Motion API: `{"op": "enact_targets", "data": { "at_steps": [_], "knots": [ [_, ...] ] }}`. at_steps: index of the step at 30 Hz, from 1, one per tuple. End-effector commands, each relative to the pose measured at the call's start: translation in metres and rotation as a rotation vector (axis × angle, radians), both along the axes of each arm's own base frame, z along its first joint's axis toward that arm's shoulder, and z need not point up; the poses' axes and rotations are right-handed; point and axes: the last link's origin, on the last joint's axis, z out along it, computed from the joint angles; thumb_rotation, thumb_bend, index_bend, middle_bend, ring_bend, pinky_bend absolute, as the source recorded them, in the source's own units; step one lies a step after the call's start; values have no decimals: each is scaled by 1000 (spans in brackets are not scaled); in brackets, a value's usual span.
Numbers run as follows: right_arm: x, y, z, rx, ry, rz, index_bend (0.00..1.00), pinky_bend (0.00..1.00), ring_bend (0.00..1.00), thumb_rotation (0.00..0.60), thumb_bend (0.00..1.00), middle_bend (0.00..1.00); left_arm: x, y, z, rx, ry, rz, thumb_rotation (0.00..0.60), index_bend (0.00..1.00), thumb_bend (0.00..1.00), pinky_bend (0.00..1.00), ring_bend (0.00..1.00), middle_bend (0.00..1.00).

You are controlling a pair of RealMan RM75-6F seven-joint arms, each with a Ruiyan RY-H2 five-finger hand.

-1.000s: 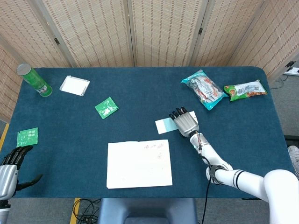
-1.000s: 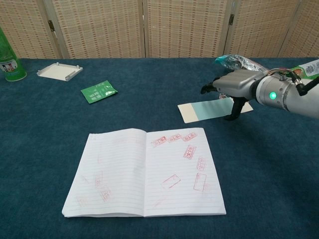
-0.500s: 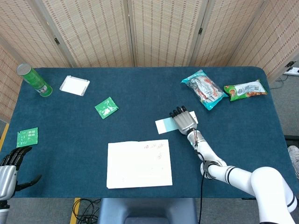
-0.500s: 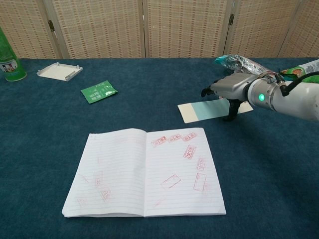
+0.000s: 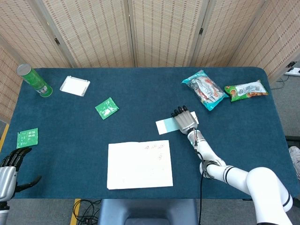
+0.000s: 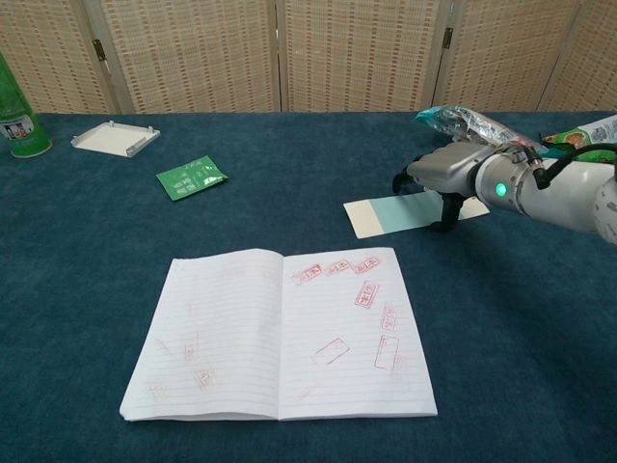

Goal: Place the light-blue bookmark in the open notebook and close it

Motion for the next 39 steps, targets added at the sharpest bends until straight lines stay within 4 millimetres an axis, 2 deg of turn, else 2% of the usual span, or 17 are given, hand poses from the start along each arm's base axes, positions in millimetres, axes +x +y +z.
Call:
{"op": "enact_targets", "data": {
  "at_steps": [1, 24, 33, 39],
  "knots": [
    [-1, 0, 0, 1, 1, 0, 182, 84, 0, 600, 265, 114, 0, 0, 0, 0, 0, 0, 600, 185, 173, 219, 142, 198],
    [-2, 0, -1, -11, -14, 11, 247, 84, 0, 600, 292, 145, 0, -1, 0, -3, -1, 3, 600, 185, 173, 219, 142, 198],
    [3, -1, 7, -26, -40, 33, 255, 84, 0, 600, 301, 154, 0, -1, 0, -9, -1, 4, 600, 185, 173, 219, 142, 198],
    [14, 1, 20, -16, -44, 100, 255, 84, 0, 600, 301, 155, 0, 0, 0, -8, 0, 3, 600, 185, 173, 219, 142, 198]
  ]
}}
